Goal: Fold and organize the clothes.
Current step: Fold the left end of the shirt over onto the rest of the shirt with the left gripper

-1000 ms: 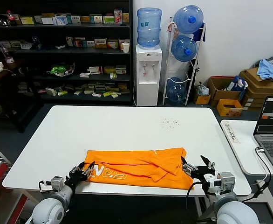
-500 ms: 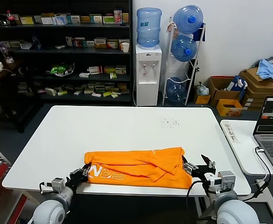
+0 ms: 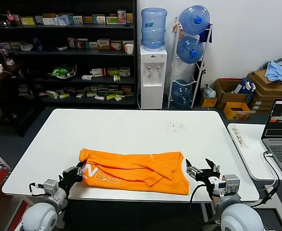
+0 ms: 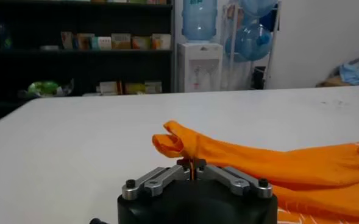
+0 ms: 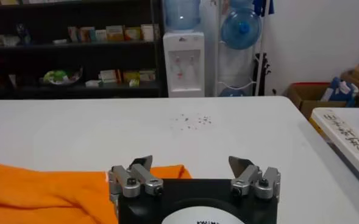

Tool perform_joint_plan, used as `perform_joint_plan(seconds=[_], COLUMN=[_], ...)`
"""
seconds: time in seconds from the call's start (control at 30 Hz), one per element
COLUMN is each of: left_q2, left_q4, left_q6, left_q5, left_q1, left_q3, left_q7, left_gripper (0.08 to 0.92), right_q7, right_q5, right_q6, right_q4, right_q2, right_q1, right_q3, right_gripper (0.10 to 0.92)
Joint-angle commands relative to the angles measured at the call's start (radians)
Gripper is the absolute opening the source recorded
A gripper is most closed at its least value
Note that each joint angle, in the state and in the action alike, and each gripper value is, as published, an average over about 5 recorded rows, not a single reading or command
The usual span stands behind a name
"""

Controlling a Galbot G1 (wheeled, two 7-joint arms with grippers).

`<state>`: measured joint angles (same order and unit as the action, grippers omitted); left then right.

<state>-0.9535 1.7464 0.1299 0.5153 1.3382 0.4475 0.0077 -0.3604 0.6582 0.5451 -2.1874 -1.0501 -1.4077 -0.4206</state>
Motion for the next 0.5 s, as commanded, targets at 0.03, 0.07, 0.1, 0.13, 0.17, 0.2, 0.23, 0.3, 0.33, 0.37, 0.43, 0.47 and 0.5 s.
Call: perform_joint_plan(seconds=[0.03, 0.07, 0.1, 0.13, 0.17, 0.2, 0.23, 0.3, 0.33, 0.37, 0.43, 0.47, 0.5], left_q2=[0.105, 0.120, 0.136, 0.152, 0.166, 0.179, 0.191, 0.212, 0.221, 0.230, 0.250, 0.259, 0.268], left_q4=[-0.029, -0.049, -0.069, -0.089, -0.110, -0.130, -0.150, -0.186, -0.201, -0.213, -0.222, -0.217, -0.203], left_q6=[-0.006, -0.008, -0.012, -0.017, -0.022, -0.028, -0.035, -0.048, -0.054, -0.060, -0.066, -0.066, -0.061], left_q5=[-0.143, -0.155, -0.164, -0.172, -0.180, -0.187, -0.196, -0.218, -0.230, -0.242, -0.256, -0.255, -0.245], left_q1=[0.048, 0.056, 0.064, 0.071, 0.076, 0.080, 0.081, 0.075, 0.070, 0.064, 0.056, 0.056, 0.062], left_q3=[0.216, 0.238, 0.257, 0.275, 0.293, 0.309, 0.324, 0.349, 0.358, 0.364, 0.370, 0.368, 0.362], left_q7=[0.030, 0.035, 0.039, 0.043, 0.047, 0.050, 0.054, 0.060, 0.062, 0.065, 0.067, 0.067, 0.065], left_gripper=[0.109, 0.109, 0.109, 0.109, 0.109, 0.109, 0.109, 0.109, 0.109, 0.109, 0.109, 0.109, 0.109], right_q7=[-0.001, -0.001, -0.001, -0.001, 0.000, 0.000, 0.000, 0.000, 0.000, 0.000, 0.000, 0.000, 0.000], right_q5=[0.000, 0.000, 0.000, 0.000, -0.001, -0.001, -0.002, -0.003, -0.004, -0.005, -0.006, -0.007, -0.008], right_q6=[0.000, -0.001, -0.001, -0.001, -0.001, -0.002, -0.002, -0.002, -0.002, -0.002, -0.002, -0.002, -0.001], right_q4=[0.007, 0.009, 0.010, 0.012, 0.014, 0.016, 0.019, 0.023, 0.025, 0.027, 0.030, 0.032, 0.033], right_q2=[-0.001, -0.001, 0.000, 0.000, -0.001, -0.001, -0.003, -0.006, -0.007, -0.009, -0.012, -0.013, -0.015], right_q1=[0.017, 0.020, 0.021, 0.022, 0.024, 0.026, 0.027, 0.032, 0.035, 0.037, 0.043, 0.046, 0.049], right_q3=[0.013, 0.014, 0.015, 0.016, 0.017, 0.019, 0.021, 0.027, 0.031, 0.034, 0.040, 0.043, 0.046], right_gripper=[0.823, 0.823, 0.823, 0.823, 0.823, 0.823, 0.823, 0.823, 0.823, 0.823, 0.823, 0.823, 0.823])
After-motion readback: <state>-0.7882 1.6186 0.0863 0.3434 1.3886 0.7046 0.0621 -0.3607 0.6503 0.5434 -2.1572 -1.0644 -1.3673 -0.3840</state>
